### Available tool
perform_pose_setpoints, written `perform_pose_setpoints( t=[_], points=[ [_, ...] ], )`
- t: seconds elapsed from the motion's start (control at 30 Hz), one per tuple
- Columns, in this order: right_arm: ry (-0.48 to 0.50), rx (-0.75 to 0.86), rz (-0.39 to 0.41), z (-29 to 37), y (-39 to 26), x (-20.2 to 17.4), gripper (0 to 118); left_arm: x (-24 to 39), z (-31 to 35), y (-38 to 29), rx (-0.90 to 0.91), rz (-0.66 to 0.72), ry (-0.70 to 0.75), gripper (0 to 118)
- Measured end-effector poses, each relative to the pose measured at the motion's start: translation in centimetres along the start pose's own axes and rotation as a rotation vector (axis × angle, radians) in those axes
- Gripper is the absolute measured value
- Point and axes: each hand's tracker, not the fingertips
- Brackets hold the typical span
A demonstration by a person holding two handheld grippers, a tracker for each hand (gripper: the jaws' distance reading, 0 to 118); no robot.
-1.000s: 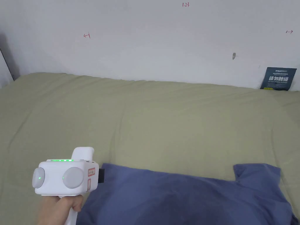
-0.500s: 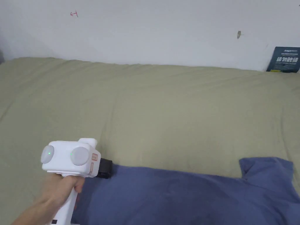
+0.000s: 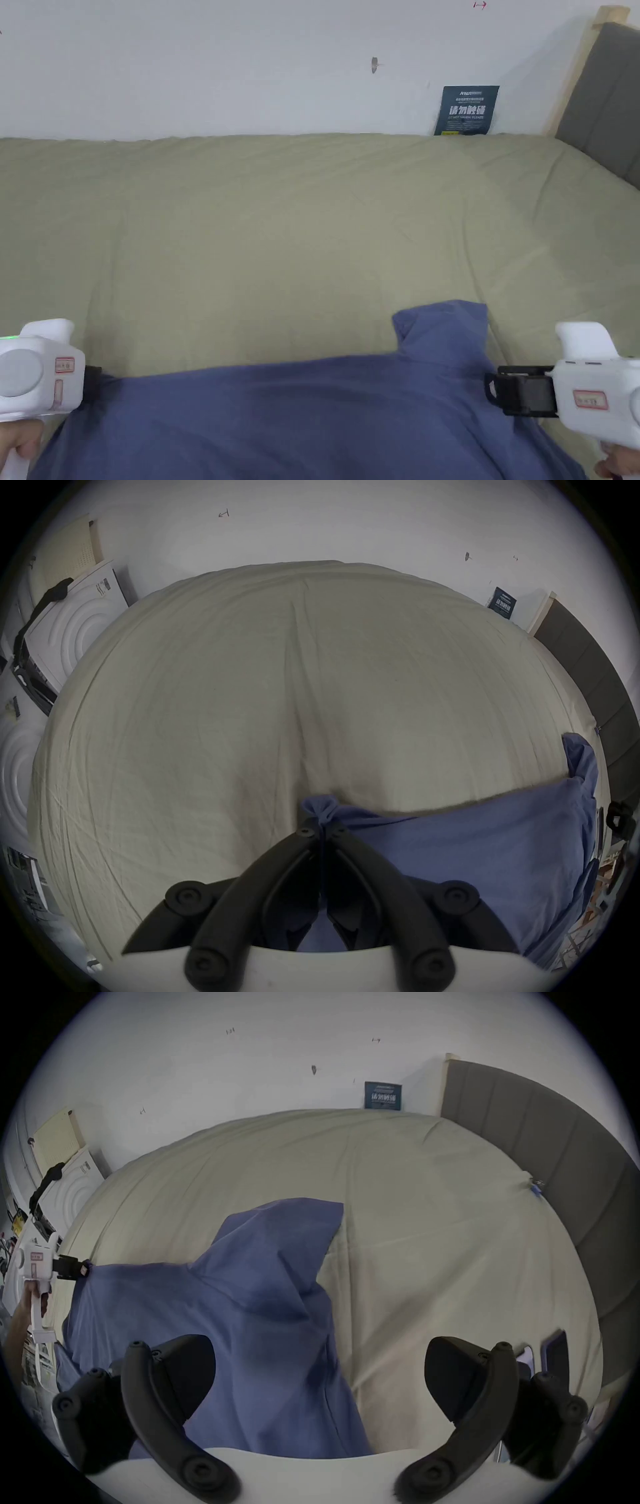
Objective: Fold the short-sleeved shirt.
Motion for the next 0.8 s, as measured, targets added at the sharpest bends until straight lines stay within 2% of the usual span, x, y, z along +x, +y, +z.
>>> perform_pose_setpoints(
  t=[0.17,0.27,0.33,0.37,0.4,0.43,0.47,0.5,0.57,0.7,0.8],
  points=[
    [-0.006,-0.124,0.040,-5.5,2.5,0.3,118,-0.3,-0.6,-0.1,-0.001,-0.004,0.000,0],
    [-0.053,-0.204,0.109,-7.4,2.5,-0.6,116,-0.6,-0.9,0.1,-0.002,-0.005,-0.001,0],
    [-0.053,-0.201,0.166,-7.8,2.0,-1.2,94,-0.6,-1.2,-0.2,0.002,-0.002,0.001,0],
    [-0.035,-0.178,0.157,-7.2,1.9,-1.4,86,-0.7,-1.1,-0.2,0.005,-0.001,0.000,0],
    [-0.034,-0.162,0.169,-6.4,2.1,-1.4,57,-0.4,-0.8,-0.6,0.008,0.000,-0.002,0],
    [0.045,-0.128,0.169,-5.6,2.2,-1.3,17,-0.3,-0.5,-0.9,0.010,0.003,-0.004,0],
    [0.063,-0.100,0.157,-4.8,1.9,-1.5,6,-0.3,-0.3,-0.9,0.004,0.003,-0.009,0],
    [0.035,-0.099,0.165,-4.1,1.9,-1.7,6,-0.3,0.0,-1.0,0.006,0.003,-0.011,0],
    [0.053,-0.100,0.189,-3.0,2.3,-1.6,6,-0.3,1.2,-1.4,0.010,0.001,-0.011,0],
    [0.096,-0.051,0.128,0.4,2.9,-1.0,6,-0.9,4.2,-2.4,0.034,0.008,-0.023,0],
    [0.116,-0.020,0.132,3.2,2.5,-1.1,6,-1.2,6.8,-3.6,0.054,-0.003,-0.022,0]
  ],
)
